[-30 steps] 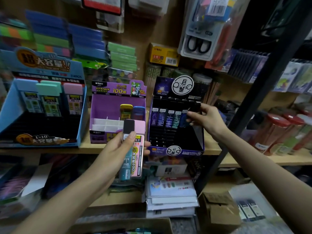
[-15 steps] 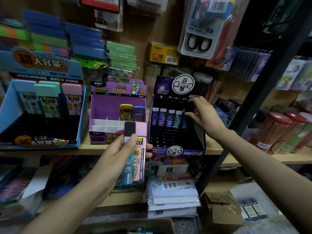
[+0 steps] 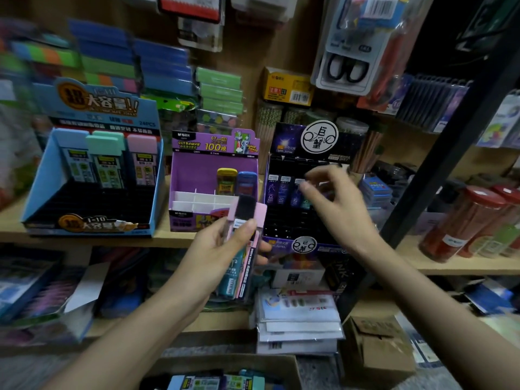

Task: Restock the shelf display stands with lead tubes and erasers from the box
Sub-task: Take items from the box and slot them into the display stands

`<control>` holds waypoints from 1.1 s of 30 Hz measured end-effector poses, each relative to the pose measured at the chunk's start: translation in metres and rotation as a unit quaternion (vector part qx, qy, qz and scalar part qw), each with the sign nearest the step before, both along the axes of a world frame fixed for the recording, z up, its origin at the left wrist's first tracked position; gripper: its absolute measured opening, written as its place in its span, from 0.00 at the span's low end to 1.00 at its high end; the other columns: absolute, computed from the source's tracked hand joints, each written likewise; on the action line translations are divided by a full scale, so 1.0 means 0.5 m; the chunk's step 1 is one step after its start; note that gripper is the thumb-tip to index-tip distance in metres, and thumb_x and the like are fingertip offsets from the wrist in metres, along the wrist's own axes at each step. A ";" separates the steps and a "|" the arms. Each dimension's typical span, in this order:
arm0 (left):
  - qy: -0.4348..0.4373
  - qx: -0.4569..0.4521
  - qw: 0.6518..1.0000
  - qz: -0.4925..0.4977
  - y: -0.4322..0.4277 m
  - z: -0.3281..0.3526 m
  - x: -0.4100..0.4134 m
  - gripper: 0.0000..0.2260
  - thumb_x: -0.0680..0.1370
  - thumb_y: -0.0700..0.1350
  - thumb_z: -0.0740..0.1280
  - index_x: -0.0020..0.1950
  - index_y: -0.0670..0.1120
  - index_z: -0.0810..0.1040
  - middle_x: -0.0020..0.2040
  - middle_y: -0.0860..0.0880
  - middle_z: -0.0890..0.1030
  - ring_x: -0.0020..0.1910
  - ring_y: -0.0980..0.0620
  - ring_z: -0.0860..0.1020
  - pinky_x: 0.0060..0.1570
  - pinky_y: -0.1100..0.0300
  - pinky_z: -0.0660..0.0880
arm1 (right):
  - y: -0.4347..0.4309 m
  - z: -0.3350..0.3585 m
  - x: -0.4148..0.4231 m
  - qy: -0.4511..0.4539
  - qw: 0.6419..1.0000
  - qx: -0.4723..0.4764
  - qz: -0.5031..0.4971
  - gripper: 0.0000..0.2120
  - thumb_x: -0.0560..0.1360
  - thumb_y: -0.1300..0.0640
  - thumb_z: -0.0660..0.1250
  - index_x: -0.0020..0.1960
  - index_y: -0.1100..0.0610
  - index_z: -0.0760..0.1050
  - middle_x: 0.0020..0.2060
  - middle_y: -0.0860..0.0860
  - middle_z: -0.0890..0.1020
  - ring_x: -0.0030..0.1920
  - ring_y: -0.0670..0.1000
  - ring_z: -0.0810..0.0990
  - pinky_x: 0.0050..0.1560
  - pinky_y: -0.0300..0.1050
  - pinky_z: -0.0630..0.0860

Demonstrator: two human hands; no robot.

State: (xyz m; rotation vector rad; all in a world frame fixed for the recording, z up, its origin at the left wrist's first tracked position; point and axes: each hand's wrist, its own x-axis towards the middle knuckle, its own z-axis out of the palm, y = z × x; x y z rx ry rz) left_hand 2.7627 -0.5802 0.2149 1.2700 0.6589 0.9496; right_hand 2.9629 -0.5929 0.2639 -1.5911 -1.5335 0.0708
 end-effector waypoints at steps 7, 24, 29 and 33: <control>0.016 0.002 1.000 -0.003 -0.013 -0.003 -0.003 0.13 0.68 0.55 0.69 0.50 0.51 0.80 0.41 0.42 0.85 0.36 0.48 0.84 0.34 0.63 0.78 | -0.043 0.011 -0.122 0.258 0.938 -0.157 0.170 0.07 0.74 0.59 0.69 0.50 0.60 0.78 0.39 0.51 0.78 0.37 0.43 0.78 0.33 0.34 0.74; 0.016 0.046 0.992 0.115 0.011 0.001 0.004 0.09 0.79 0.48 0.59 0.54 0.47 0.74 0.41 0.48 0.85 0.38 0.50 0.84 0.38 0.61 0.81 | -0.007 0.047 0.189 0.102 0.989 0.084 -0.071 0.07 0.75 0.59 0.68 0.51 0.52 0.76 0.48 0.52 0.81 0.50 0.48 0.81 0.52 0.41 0.77; 0.038 0.058 0.991 0.111 0.005 -0.003 0.009 0.10 0.77 0.50 0.60 0.54 0.47 0.74 0.42 0.49 0.85 0.39 0.50 0.84 0.37 0.61 0.81 | 0.018 -0.004 0.187 -0.001 0.997 0.073 -0.025 0.08 0.75 0.64 0.66 0.52 0.54 0.74 0.43 0.39 0.78 0.45 0.31 0.77 0.48 0.25 0.72; 0.052 0.060 0.990 0.121 0.007 -0.002 0.009 0.12 0.75 0.52 0.61 0.54 0.49 0.75 0.44 0.49 0.85 0.40 0.50 0.84 0.39 0.57 0.81 | 0.030 -0.033 0.191 0.021 0.997 0.068 0.006 0.08 0.77 0.64 0.64 0.54 0.56 0.74 0.46 0.39 0.78 0.47 0.31 0.77 0.48 0.24 0.71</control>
